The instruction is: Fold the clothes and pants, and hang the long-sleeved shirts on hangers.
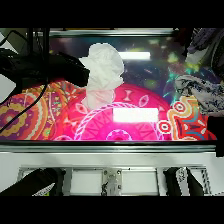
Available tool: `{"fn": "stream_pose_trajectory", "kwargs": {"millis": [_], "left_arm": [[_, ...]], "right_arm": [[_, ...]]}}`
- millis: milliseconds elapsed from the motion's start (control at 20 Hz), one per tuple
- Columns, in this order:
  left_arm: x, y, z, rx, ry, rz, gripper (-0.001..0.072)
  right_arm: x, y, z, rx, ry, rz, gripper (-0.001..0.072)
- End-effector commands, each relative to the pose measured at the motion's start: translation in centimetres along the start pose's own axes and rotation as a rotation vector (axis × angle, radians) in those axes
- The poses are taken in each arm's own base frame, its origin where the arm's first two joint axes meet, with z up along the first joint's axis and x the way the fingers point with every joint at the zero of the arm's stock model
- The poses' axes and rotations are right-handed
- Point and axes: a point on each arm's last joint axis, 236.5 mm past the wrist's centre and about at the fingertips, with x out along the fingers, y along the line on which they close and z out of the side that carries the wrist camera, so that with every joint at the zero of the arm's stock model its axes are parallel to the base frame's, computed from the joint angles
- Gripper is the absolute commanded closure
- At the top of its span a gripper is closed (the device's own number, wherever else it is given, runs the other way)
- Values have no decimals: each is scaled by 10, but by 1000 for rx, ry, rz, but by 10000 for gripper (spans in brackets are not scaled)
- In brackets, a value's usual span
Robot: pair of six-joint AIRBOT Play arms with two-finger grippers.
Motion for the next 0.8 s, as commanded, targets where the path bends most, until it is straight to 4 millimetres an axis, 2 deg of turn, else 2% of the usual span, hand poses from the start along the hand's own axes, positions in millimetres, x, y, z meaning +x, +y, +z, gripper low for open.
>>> {"fn": "stream_pose_trajectory", "kwargs": {"millis": [0, 200, 550, 650, 750], "left_arm": [[0, 0, 1, 0, -2, -1, 693], [0, 0, -1, 0, 5, 0, 694], [0, -1, -1, -1, 6, -2, 694], [0, -1, -1, -1, 7, -2, 694], [1, -1, -2, -1, 7, -2, 694]], "right_arm": [[0, -10, 1, -21, 0, -43, 707], [0, -37, -5, -19, 14, -155, 707], [10, -60, -39, -18, 74, -232, 707], [14, -62, -49, -18, 90, -234, 707], [21, -58, -50, -17, 87, -212, 707]]}}
